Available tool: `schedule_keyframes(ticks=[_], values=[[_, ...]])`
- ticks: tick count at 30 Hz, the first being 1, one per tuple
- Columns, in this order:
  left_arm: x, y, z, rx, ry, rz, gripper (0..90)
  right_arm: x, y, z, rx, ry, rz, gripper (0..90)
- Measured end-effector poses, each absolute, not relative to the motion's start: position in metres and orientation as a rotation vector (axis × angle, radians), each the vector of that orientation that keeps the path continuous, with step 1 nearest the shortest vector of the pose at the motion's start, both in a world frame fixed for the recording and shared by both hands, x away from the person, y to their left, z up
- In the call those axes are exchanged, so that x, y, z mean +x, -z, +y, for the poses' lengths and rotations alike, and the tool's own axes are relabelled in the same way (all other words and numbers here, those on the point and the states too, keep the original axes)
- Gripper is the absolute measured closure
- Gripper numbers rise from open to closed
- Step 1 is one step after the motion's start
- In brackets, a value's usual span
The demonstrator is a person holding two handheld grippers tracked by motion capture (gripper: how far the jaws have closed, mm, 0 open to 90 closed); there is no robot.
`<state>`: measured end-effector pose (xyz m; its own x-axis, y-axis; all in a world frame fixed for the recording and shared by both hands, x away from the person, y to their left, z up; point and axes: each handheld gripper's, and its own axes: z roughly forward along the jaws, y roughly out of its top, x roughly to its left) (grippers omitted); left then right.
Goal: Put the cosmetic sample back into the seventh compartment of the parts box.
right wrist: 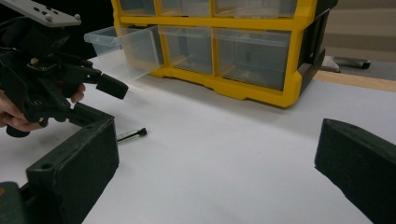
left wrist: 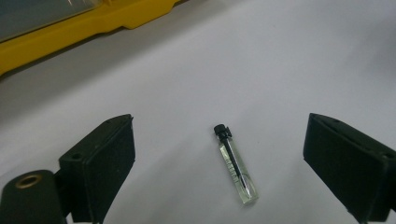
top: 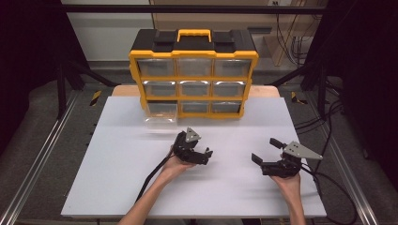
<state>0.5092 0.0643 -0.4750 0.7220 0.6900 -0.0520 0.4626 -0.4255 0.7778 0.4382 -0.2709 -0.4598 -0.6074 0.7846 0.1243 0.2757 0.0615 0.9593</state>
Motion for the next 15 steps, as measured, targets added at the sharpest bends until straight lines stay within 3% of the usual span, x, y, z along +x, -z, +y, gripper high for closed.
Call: schedule_keyframes(ticks=[15], values=[[0.5075,0.4825,0.0577,2.139,-0.334,0.89,31.8,0.4384,0.4596,-0.2714,1.053,-1.567,1.911,0.4]])
